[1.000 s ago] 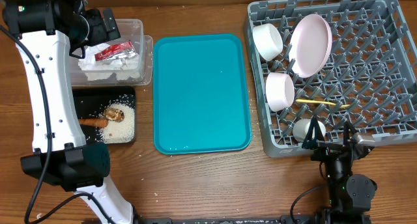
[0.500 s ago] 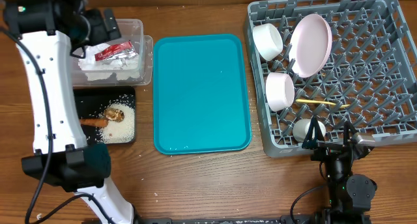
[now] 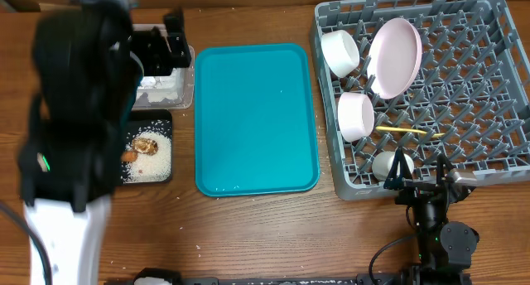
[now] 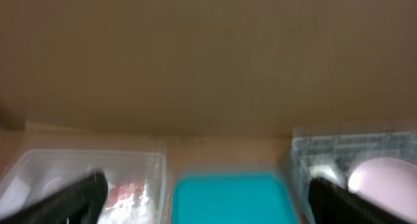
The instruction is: Sort waste into correct bins and load items into the dishwasher
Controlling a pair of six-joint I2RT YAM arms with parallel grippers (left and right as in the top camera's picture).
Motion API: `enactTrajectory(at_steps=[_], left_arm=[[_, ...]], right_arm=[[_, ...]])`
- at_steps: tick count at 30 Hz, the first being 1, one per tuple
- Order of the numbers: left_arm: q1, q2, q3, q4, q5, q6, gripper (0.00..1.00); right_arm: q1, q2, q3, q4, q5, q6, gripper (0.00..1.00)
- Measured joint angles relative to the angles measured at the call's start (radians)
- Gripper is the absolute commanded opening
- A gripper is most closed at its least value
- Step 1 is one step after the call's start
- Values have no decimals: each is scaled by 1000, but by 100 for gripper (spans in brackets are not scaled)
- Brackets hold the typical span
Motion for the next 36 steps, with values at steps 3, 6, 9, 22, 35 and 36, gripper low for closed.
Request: enactTrajectory(at_steps=[3,6,9,22,35,36], left_arm=[[0,-164,-342,277,0,4,100],[0,-316,-705,530,0,3,100],[13,-479,-1003,670,9,3,100],[153,-1057,-1541,755,38,-10,100],[182,-1197,-1589,529,45,-3,100],[182,-1197,-1589,529,45,-3,100]], right_arm=[[0,0,0,0,0,0,100],[0,0,0,0,0,0,100],[0,0,0,1,1,1,100],[0,0,0,1,7,0,100],[0,0,0,1,7,0,100],[0,0,0,0,7,0,100]])
